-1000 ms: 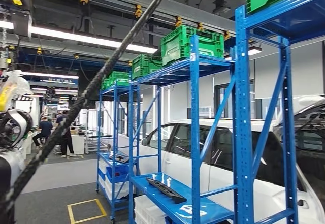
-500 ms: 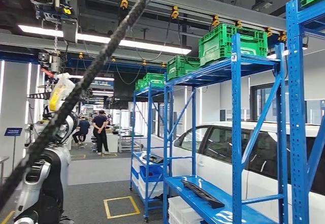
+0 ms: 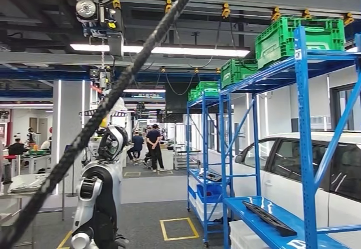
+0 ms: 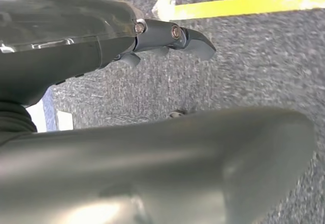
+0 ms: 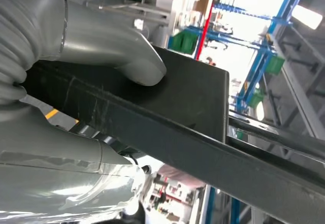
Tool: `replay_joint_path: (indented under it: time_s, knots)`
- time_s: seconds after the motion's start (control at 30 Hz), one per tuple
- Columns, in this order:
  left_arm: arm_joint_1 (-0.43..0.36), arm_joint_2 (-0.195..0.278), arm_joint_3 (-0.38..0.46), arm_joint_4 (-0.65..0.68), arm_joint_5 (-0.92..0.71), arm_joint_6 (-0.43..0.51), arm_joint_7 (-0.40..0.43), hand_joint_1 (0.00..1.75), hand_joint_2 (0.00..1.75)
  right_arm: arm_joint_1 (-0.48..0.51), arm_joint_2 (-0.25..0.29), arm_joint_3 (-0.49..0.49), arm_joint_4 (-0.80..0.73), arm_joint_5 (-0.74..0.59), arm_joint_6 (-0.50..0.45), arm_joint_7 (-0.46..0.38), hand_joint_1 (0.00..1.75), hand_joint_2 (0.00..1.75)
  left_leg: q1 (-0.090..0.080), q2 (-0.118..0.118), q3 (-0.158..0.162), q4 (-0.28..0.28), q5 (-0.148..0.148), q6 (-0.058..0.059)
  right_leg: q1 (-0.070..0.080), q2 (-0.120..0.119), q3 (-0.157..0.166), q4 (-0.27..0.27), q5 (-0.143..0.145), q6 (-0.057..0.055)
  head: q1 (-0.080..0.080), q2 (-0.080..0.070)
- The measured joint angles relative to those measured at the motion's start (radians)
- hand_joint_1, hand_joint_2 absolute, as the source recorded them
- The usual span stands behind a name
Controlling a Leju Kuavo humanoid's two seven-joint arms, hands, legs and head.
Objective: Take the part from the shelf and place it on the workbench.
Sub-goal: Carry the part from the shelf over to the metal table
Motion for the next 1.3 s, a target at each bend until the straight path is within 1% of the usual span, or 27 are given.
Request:
replay_joint_path:
  time_s: [0.07, 0.1, 0.17, 0.2, 0.27, 0.33, 0.37, 0.4, 0.43, 0.47, 0.53, 0.57, 0.6, 0.63, 0.7, 0.73, 0.8, 0.87, 0.9, 0.93, 0.97, 1.0, 1.07, 1.13, 1.2, 1.23, 1.3]
  knots:
    - [-0.003, 0.004, 0.001, 0.0, -0.001, 0.001, 0.001, 0.0, 1.75, -0.001, 0.0, 0.0, 0.0, 0.002, -0.001, -0.003, 1.75, 1.75, -0.006, 0.032, 0.058, -0.11, 0.036, 0.009, 0.004, -0.018, 0.002, 0.004, -0.005, 0.011, 0.0, 0.0]
    - [-0.004, 0.005, 0.001, -0.001, -0.001, 0.001, 0.002, 0.0, 1.75, -0.002, 0.0, -0.001, 0.0, 0.003, -0.002, -0.004, 1.75, 1.75, -0.01, 0.04, 0.066, -0.13, 0.037, 0.017, 0.007, -0.026, 0.002, 0.004, -0.006, 0.016, 0.0, 0.0]
    - [-0.002, 0.007, 0.002, -0.001, -0.002, 0.002, 0.004, 0.0, 1.75, -0.003, 0.0, -0.001, -0.001, 0.004, -0.003, -0.006, 1.75, 1.75, -0.016, 0.026, 0.062, -0.132, 0.037, 0.033, 0.007, -0.041, 0.006, 0.001, -0.006, 0.028, 0.0, 0.0]
    - [0.0, 0.007, 0.002, -0.001, -0.004, 0.001, 0.004, 0.0, 1.75, -0.004, 0.0, -0.001, -0.001, 0.003, -0.003, -0.006, 1.75, 1.75, -0.015, 0.017, 0.061, -0.133, 0.039, 0.04, 0.005, -0.035, 0.007, 0.004, -0.012, 0.034, 0.0, 0.0]
    - [0.001, 0.008, 0.003, -0.001, -0.006, 0.0, 0.004, 0.0, 1.75, -0.004, -0.001, -0.001, -0.001, 0.003, -0.003, -0.007, 1.75, 1.75, -0.011, 0.0, 0.061, -0.137, 0.044, 0.053, 0.001, 0.005, -0.01, 0.051, -0.051, 0.041, 0.0, 0.0]
    - [-0.002, 0.008, 0.003, -0.001, -0.006, -0.002, 0.004, 0.0, 1.75, -0.002, -0.003, -0.001, 0.0, 0.003, -0.002, -0.008, 1.75, 1.75, -0.011, -0.02, 0.059, -0.137, 0.046, 0.062, 0.0, 0.048, -0.063, 0.174, -0.118, 0.041, 0.0, 0.0]
    - [-0.003, 0.008, 0.003, -0.001, -0.006, -0.002, 0.002, 0.0, 1.75, 0.0, -0.005, -0.001, 0.001, 0.003, -0.001, -0.008, 1.75, 1.75, -0.013, -0.032, 0.059, -0.137, 0.047, 0.064, 0.0, 0.056, -0.093, 0.239, -0.141, 0.04, 0.0, 0.0]
    - [-0.004, 0.008, 0.003, -0.001, -0.007, -0.004, 0.001, 0.0, 1.75, 0.003, -0.006, -0.001, 0.001, 0.002, 0.0, -0.008, 1.75, 1.75, -0.015, -0.045, 0.059, -0.137, 0.047, 0.065, 0.001, 0.061, -0.112, 0.278, -0.148, 0.038, 0.0, 0.0]
    - [-0.003, 0.008, 0.003, -0.001, -0.007, -0.005, -0.001, 0.0, 1.75, 0.005, -0.006, -0.001, 0.002, 0.002, 0.0, -0.008, 1.75, 1.75, -0.017, -0.058, 0.059, -0.136, 0.048, 0.066, 0.002, 0.064, -0.115, 0.281, -0.134, 0.036, 0.0, 0.0]
    - [-0.002, 0.008, 0.003, -0.001, -0.008, -0.006, -0.003, 0.0, 1.75, 0.005, -0.006, -0.001, 0.002, 0.002, 0.001, -0.008, 1.75, 1.75, -0.018, -0.071, 0.061, -0.136, 0.048, 0.066, 0.004, 0.07, -0.1, 0.243, -0.103, 0.032, 0.0, 0.0]
    - [-0.002, 0.007, 0.003, -0.001, -0.009, -0.006, -0.007, 0.0, 1.75, 0.005, -0.007, -0.002, 0.002, 0.0, 0.002, -0.008, 1.75, 1.75, -0.02, -0.097, 0.061, -0.134, 0.048, 0.065, 0.005, 0.112, -0.045, 0.112, -0.028, 0.021, 0.0, 0.0]
    - [-0.004, 0.007, 0.003, -0.001, -0.009, -0.006, -0.009, 0.0, 1.75, 0.005, -0.007, -0.002, 0.002, 0.0, 0.003, -0.008, 1.75, 1.75, -0.019, -0.11, 0.058, -0.133, 0.05, 0.062, 0.005, 0.136, -0.023, 0.058, -0.005, 0.017, 0.0, 0.0]
    - [-0.005, 0.007, 0.003, -0.001, -0.009, -0.006, -0.011, 0.0, 1.75, 0.005, -0.007, -0.002, 0.002, 0.0, 0.003, -0.008, 1.75, 1.75, -0.017, -0.122, 0.052, -0.132, 0.052, 0.058, 0.006, 0.154, -0.011, 0.025, 0.005, 0.014, 0.0, 0.0]
    - [-0.005, 0.007, 0.003, -0.001, -0.009, -0.006, -0.012, 0.0, 1.75, 0.004, -0.007, -0.002, 0.002, 0.0, 0.003, -0.008, 1.75, 1.75, -0.015, -0.134, 0.047, -0.132, 0.055, 0.053, 0.006, 0.159, -0.008, 0.013, 0.004, 0.013, 0.0, 0.0]
    - [-0.001, 0.007, 0.003, -0.001, -0.009, -0.006, -0.012, 0.0, 1.75, 0.002, -0.006, -0.002, 0.002, 0.003, 0.003, -0.008, 1.75, 1.75, -0.011, -0.15, 0.04, -0.133, 0.058, 0.042, 0.006, 0.136, -0.004, 0.002, 0.005, 0.009, 0.0, 0.0]
    - [0.001, 0.007, 0.003, -0.001, -0.009, -0.006, -0.011, 0.0, 1.75, 0.0, -0.006, -0.002, 0.002, 0.004, 0.003, -0.009, 1.75, 1.75, -0.013, -0.139, 0.035, -0.125, 0.051, 0.038, 0.003, 0.123, -0.001, -0.003, 0.007, 0.004, 0.0, 0.0]
    - [-0.002, 0.008, 0.003, -0.002, -0.009, -0.005, -0.008, 0.0, 1.75, -0.003, -0.004, -0.002, 0.001, 0.006, 0.004, -0.009, 1.75, 1.75, -0.014, -0.088, -0.001, -0.05, 0.004, 0.028, -0.001, 0.092, 0.004, -0.011, 0.01, -0.004, 0.0, 0.0]
    - [-0.008, 0.008, 0.003, -0.002, -0.009, -0.004, -0.004, 0.0, 1.75, -0.004, -0.004, -0.001, 0.002, 0.006, 0.005, -0.01, 1.75, 1.75, -0.01, -0.045, -0.063, 0.078, -0.052, 0.017, 0.0, 0.061, 0.005, -0.012, 0.009, -0.007, 0.0, 0.0]
    - [-0.009, 0.008, 0.003, -0.002, -0.009, -0.004, -0.002, 0.0, 1.75, -0.003, -0.004, 0.0, 0.002, 0.007, 0.006, -0.01, 1.75, 1.75, -0.006, -0.036, -0.084, 0.122, -0.063, 0.013, -0.001, 0.046, 0.006, -0.012, 0.007, -0.006, 0.0, 0.0]
    - [-0.008, 0.008, 0.003, -0.002, -0.009, -0.004, -0.001, 0.0, 1.75, -0.004, -0.004, 0.001, 0.003, 0.007, 0.007, -0.009, 1.75, 1.75, -0.002, -0.03, -0.088, 0.132, -0.056, 0.009, -0.001, 0.033, 0.007, -0.011, 0.005, -0.005, 0.0, 0.0]
    - [-0.006, 0.009, 0.003, -0.002, -0.009, -0.005, -0.001, 0.0, 1.75, -0.005, -0.004, 0.002, 0.003, 0.007, 0.008, -0.009, 1.75, 1.75, 0.001, -0.023, -0.071, 0.101, -0.031, 0.006, -0.002, 0.021, 0.009, -0.011, 0.003, -0.002, 0.0, 0.0]
    - [-0.005, 0.01, 0.003, -0.002, -0.009, -0.006, 0.0, 0.0, 1.75, -0.006, -0.004, 0.003, 0.003, 0.008, 0.009, -0.009, 1.75, 1.75, 0.004, -0.01, -0.038, 0.038, 0.004, 0.003, -0.003, 0.009, 0.013, -0.01, -0.001, 0.003, 0.0, 0.0]
    - [-0.008, 0.012, 0.004, -0.002, -0.008, -0.006, -0.001, 0.0, 1.75, -0.011, -0.002, 0.004, 0.003, 0.009, 0.009, -0.008, 1.75, 1.75, -0.001, 0.029, 0.027, -0.085, 0.05, 0.007, -0.001, -0.011, 0.019, -0.007, -0.01, 0.015, 0.0, 0.0]
    - [-0.012, 0.012, 0.004, -0.002, -0.008, -0.006, -0.001, 0.0, 1.75, -0.016, -0.001, 0.004, 0.003, 0.009, 0.009, -0.007, 1.75, 1.75, -0.01, 0.045, 0.044, -0.126, 0.053, 0.021, 0.005, -0.03, 0.024, -0.006, -0.015, 0.027, 0.0, 0.0]
    - [-0.009, 0.013, 0.004, -0.002, -0.009, -0.006, 0.0, 0.0, 1.75, -0.02, 0.001, 0.006, 0.002, 0.008, 0.009, -0.006, 1.75, 1.75, -0.011, 0.027, 0.041, -0.127, 0.053, 0.038, 0.004, -0.047, 0.03, -0.008, -0.021, 0.038, 0.0, 0.0]
    - [-0.006, 0.013, 0.004, -0.002, -0.01, -0.006, 0.0, 0.0, 1.75, -0.021, 0.002, 0.006, 0.002, 0.008, 0.009, -0.006, 1.75, 1.75, -0.011, 0.017, 0.041, -0.128, 0.054, 0.045, 0.002, -0.037, 0.031, -0.001, -0.031, 0.042, 0.0, 0.0]
    - [-0.004, 0.014, 0.004, -0.003, -0.012, -0.006, 0.0, 0.0, 1.75, -0.023, 0.002, 0.006, 0.003, 0.006, 0.009, -0.007, 1.75, 1.75, -0.008, -0.001, 0.043, -0.13, 0.056, 0.057, -0.002, 0.011, 0.003, 0.069, -0.078, 0.045, 0.0, 0.0]
